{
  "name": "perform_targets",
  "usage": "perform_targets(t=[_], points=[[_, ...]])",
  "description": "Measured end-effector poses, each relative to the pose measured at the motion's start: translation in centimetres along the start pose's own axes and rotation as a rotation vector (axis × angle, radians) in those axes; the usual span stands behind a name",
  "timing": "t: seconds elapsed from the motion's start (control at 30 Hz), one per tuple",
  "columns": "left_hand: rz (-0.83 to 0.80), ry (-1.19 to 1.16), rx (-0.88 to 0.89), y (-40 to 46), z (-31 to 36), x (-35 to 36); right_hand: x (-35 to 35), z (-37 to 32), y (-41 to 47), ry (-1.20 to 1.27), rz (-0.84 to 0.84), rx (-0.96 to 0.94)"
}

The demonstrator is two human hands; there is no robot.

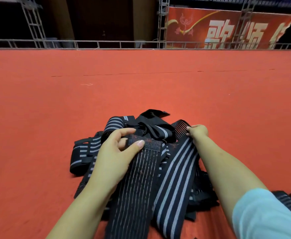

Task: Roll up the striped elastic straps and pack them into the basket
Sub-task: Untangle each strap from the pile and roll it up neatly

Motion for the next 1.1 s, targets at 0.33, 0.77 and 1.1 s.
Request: perform_targets(t=[0.33,0.77,1.1], points=[[0.118,-0.127,-0.068,-1.2,0.8,-1.1,-2.6,-8.4,-5.9,0.334,-0.127,-0.265],[0.245,-0.598,-0.249,-5.3,4.5,-5.4,-11.1,-17.2,-25.9,0.624,-0.551,-0.461],[0.201,-0.530,-0.227,-9.3,4.8,-10.1,-12.6,-5.4,-39.1,0.496,-0.870,-0.594]])
Point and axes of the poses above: each hand's wrist, its own y-axis towards the middle knuckle, its own x-axis out of the palm, z = x × y, the point moved 2 cm from there along y, towards the middle knuckle, and after that the axes turned 13 degrees about z, right-handed, at the moved point
